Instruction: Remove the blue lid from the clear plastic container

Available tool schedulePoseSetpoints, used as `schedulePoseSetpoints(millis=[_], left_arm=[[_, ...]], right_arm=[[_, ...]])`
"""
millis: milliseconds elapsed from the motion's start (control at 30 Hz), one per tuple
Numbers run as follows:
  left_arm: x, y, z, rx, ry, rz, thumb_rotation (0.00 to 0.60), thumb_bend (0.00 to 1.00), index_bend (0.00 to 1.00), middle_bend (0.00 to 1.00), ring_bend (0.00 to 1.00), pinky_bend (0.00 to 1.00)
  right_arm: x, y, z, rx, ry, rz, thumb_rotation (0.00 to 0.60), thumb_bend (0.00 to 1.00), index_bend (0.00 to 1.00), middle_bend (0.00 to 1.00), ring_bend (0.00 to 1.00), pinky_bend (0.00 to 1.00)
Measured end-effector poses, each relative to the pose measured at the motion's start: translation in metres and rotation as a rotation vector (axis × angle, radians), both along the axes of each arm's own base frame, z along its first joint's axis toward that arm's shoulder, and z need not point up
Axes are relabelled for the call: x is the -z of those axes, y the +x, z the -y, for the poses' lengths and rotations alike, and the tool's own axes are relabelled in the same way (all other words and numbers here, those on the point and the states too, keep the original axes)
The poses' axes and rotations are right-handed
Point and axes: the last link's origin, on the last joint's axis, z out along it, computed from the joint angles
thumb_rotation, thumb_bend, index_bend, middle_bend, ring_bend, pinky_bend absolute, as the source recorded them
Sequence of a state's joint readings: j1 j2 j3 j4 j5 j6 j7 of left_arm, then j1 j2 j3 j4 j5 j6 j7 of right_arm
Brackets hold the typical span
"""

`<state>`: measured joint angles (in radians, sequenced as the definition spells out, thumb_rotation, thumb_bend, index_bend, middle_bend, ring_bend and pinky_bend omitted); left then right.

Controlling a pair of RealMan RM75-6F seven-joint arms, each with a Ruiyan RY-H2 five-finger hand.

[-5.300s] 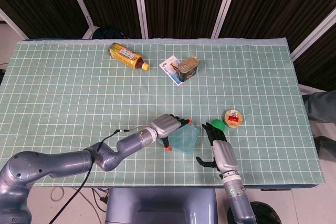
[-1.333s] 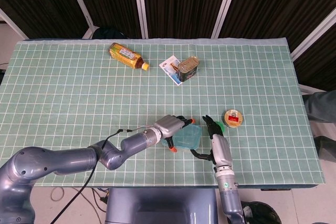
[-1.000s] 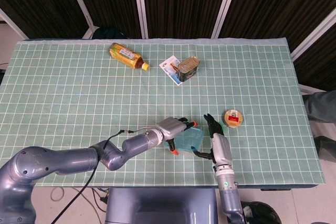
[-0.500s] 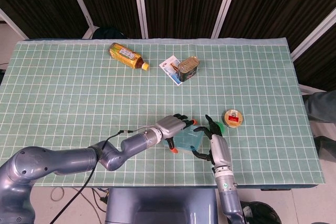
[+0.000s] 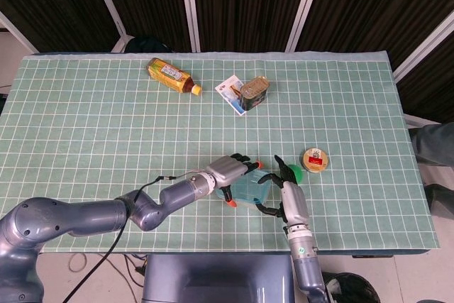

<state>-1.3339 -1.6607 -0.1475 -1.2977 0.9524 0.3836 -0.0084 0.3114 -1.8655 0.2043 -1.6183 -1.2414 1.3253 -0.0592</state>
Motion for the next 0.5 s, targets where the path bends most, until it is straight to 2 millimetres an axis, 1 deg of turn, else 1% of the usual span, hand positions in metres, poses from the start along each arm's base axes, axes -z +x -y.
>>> schedulePoseSetpoints(millis=[100,200,267,367,400,500], left_arm=[[0.0001,0.0004,0.0004,0.004,-0.002,-0.001,0.6,0.0,0.0,0.0,0.0,0.05],[-0.0005,0.0001,-0.0005,0.006,-0.002,-0.003,0.6,0.0,0.0,0.0,0.0,0.05],[-0.0009,-0.0001,-0.0011,0.004,0.0,-0.001,0.6,0.0,0.0,0.0,0.0,0.05],[-0.0018,-0.0011,-0.0024,0.005,0.003,-0.003,0.6,0.0,0.0,0.0,0.0,0.05],[-0.002,-0.0016,-0.0027,0.005,0.004,-0.005,0.6,0.0,0.0,0.0,0.0,0.05],[-0.0027,-0.0033,-0.0037,0.004,0.006,-0.009,0.6,0.0,0.0,0.0,0.0,0.05]], right_arm=[[0.0011,0.0008,0.0011,0.001,0.001,-0.005,0.6,0.35,0.46,0.02,0.0,0.0],[0.0026,0.001,0.0016,0.004,0.006,-0.008,0.6,0.38,0.49,0.02,0.0,0.0],[0.0028,0.0011,0.0021,0.004,0.006,-0.01,0.6,0.45,0.54,0.03,0.0,0.0],[0.0026,0.0017,0.0031,0.003,0.003,-0.008,0.6,0.53,0.56,0.03,0.0,0.0],[0.0025,0.0018,0.0033,0.002,0.003,-0.007,0.6,0.58,0.57,0.03,0.0,0.0],[0.0021,0.0018,0.0042,0.002,0.003,-0.004,0.6,0.64,0.6,0.03,0.0,0.0]])
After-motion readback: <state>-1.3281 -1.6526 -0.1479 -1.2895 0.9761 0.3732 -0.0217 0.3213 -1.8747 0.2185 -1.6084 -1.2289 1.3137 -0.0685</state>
